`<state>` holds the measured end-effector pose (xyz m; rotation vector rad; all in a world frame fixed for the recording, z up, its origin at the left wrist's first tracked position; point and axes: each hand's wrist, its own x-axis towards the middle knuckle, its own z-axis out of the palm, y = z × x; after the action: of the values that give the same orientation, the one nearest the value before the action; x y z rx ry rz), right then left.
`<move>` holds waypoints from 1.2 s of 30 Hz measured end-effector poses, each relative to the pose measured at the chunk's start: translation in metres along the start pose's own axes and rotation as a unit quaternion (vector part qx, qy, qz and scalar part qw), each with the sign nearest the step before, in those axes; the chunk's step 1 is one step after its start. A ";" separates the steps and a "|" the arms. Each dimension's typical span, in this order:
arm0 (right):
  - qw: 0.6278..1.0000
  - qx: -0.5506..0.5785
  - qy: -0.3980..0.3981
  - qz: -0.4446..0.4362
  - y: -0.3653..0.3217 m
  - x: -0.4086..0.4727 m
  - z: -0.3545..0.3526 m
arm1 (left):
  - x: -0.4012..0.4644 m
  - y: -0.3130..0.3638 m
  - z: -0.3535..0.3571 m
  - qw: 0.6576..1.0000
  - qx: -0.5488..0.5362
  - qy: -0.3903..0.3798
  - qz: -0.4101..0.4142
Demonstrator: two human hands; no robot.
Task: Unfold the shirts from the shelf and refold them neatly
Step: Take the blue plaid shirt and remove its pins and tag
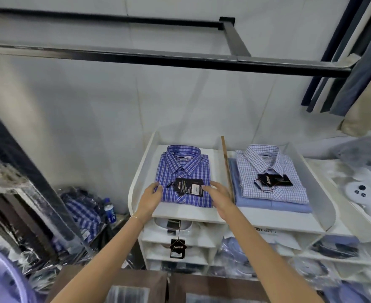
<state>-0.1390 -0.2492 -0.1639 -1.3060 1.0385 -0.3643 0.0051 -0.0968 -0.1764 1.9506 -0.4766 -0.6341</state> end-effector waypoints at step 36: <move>0.994 -0.085 0.023 0.071 0.132 -0.180 0.018 | -0.174 -0.123 -0.024 0.985 -0.145 -0.083 -0.042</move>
<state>-0.2616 -0.0673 -0.2096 -1.3707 1.2143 -0.2024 -0.1094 0.0730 -0.2385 1.6567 -0.3822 -0.8734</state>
